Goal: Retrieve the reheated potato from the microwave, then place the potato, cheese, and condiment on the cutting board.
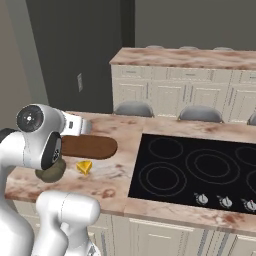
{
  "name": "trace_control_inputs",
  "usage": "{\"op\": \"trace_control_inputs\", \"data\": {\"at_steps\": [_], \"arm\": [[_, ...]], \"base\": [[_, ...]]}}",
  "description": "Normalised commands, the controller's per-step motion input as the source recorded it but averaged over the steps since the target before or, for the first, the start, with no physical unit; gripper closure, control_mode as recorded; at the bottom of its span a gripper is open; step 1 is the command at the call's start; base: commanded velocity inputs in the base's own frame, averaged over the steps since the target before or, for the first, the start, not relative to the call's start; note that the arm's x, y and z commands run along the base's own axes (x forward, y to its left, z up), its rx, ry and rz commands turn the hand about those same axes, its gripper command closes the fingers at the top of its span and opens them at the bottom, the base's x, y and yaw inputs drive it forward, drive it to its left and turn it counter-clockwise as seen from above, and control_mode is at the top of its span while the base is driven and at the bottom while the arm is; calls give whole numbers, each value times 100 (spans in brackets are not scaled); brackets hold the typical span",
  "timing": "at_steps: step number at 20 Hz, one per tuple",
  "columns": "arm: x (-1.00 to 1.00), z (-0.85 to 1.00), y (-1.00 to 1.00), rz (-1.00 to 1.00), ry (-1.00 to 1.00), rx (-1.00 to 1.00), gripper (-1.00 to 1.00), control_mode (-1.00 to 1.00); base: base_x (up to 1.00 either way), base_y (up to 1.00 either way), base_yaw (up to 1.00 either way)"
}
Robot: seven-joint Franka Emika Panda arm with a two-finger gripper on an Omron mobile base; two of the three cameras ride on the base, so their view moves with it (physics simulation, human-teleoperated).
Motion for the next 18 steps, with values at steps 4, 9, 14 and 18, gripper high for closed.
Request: {"op": "trace_control_inputs", "data": {"at_steps": [4, 9, 14, 18], "arm": [[0, 0, 0, 0, 0, 0, 100, -100], [0, 0, 0, 0, 0, 0, 100, -100], [0, 0, 0, 0, 0, 0, 100, -100], [17, -3, 0, -4, 1, 0, 100, -100]], "base": [[0, 0, 0], [0, 0, 0], [0, 0, 0], [0, 0, 0]]}}
